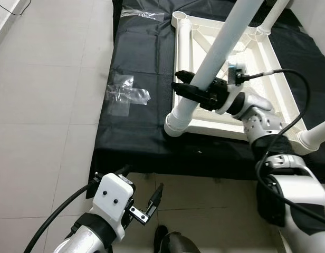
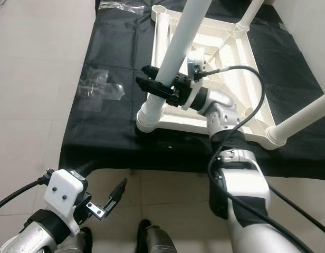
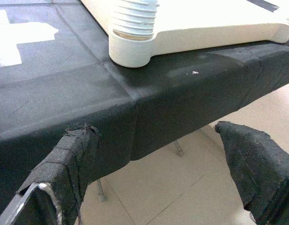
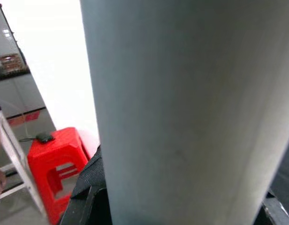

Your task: Building children table

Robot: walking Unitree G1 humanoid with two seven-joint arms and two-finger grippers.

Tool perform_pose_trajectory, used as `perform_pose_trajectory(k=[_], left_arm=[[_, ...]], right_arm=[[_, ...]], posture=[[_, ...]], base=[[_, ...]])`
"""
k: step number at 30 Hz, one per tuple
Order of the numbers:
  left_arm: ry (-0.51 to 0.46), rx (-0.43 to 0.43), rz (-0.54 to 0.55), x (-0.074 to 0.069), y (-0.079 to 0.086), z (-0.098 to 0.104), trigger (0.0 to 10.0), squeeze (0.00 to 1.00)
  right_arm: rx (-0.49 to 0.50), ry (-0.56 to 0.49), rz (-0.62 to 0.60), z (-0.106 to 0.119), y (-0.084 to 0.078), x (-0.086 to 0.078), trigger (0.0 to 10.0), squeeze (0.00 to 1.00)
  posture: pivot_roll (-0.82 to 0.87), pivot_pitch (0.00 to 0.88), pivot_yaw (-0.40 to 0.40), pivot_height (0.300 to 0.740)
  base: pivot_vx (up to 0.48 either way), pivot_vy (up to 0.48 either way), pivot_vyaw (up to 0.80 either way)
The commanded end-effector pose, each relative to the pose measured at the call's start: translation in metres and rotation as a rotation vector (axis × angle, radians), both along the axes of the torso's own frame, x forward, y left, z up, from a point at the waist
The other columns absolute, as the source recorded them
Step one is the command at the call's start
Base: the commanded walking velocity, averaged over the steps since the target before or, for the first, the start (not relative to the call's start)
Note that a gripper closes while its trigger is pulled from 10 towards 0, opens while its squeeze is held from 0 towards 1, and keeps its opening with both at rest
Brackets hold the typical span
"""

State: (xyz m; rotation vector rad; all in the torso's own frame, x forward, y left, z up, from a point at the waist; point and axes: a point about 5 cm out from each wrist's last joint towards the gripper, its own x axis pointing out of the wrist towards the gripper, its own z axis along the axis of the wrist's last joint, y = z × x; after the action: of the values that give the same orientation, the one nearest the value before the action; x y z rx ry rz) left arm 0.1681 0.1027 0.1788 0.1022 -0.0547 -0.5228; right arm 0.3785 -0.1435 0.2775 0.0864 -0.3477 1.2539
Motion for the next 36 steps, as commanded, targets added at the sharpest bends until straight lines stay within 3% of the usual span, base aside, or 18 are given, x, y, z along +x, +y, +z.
perform_pose_trajectory(k=[1,10,14,22,24,26,29,36], left_arm=[[0.031,-0.002,-0.019,-0.005,-0.002,-0.003,10.0,0.00],[0.031,-0.002,-0.013,-0.005,-0.002,-0.003,10.0,0.00],[0.032,-0.004,-0.014,-0.005,-0.003,-0.003,10.0,0.00],[0.032,-0.006,-0.015,-0.005,-0.003,-0.003,10.0,0.00],[0.032,-0.006,-0.016,-0.005,-0.003,-0.002,10.0,0.00],[0.032,-0.006,-0.015,-0.005,-0.003,-0.002,10.0,0.00],[0.032,-0.006,-0.014,-0.005,-0.003,-0.002,10.0,0.00],[0.031,-0.006,-0.016,-0.005,-0.003,-0.001,10.0,0.00]], right_arm=[[0.034,-0.001,-0.031,-0.004,-0.002,0.001,0.0,0.00],[-0.019,0.016,-0.068,-0.014,-0.005,0.001,0.0,0.00],[-0.154,0.008,-0.145,-0.024,-0.012,0.003,0.0,0.00],[-0.254,0.055,-0.072,-0.044,-0.015,-0.004,0.0,0.00],[-0.289,0.066,-0.059,-0.052,-0.013,-0.006,0.0,0.00],[-0.443,0.037,-0.059,-0.072,-0.001,-0.009,0.0,0.00],[-0.516,0.007,-0.068,-0.081,0.011,-0.010,0.0,0.00],[-0.514,0.017,-0.118,-0.087,0.022,-0.006,0.0,0.00]], posture=[[0.21,0.312,-0.168,0.740],[0.21,0.310,-0.173,0.740],[0.20,0.308,-0.172,0.740],[0.19,0.313,-0.171,0.740],[0.19,0.315,-0.170,0.740],[0.19,0.315,-0.170,0.740],[0.19,0.325,-0.166,0.740],[0.19,0.326,-0.167,0.740]], base=[[0.000,0.000,0.00],[0.000,0.000,0.00],[0.000,0.000,0.00],[0.000,0.000,0.00],[0.000,0.000,0.00],[0.000,0.000,0.00],[0.000,0.000,0.00],[0.000,0.000,0.00]])
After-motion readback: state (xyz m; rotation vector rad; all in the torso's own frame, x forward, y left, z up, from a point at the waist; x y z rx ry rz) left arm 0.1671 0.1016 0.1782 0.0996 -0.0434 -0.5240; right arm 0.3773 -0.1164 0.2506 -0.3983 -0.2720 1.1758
